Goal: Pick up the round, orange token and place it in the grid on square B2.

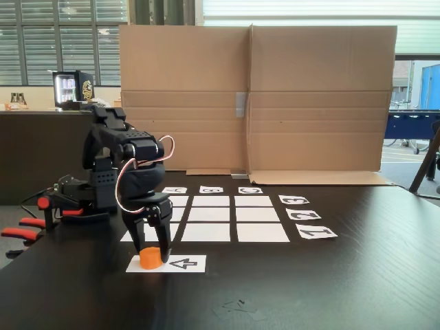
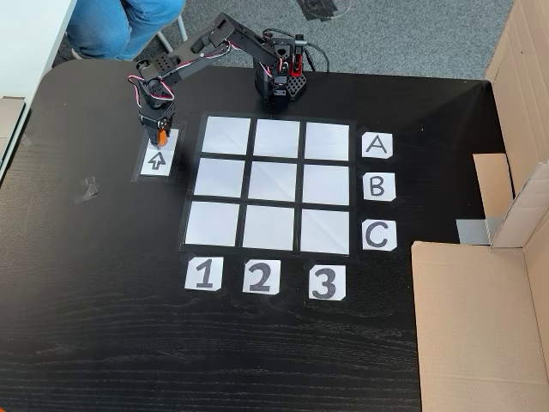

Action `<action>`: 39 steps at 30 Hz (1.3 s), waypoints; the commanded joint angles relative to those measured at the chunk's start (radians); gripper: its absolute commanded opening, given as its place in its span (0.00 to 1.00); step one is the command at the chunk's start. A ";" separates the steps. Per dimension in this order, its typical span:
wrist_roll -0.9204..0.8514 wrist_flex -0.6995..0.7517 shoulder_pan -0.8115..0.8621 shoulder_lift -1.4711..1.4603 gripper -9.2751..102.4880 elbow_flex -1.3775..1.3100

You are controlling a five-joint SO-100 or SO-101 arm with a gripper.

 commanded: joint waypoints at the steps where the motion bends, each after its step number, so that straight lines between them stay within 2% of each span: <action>1: 0.012 -0.002 0.005 0.028 0.08 -0.049; 10: 0.015 -0.009 0.040 0.202 0.08 -0.002; 22: 0.012 0.048 -0.067 0.598 0.08 0.100; 31: 0.044 0.098 -0.325 0.919 0.08 0.213; 39: 0.160 0.112 -0.592 1.012 0.08 0.236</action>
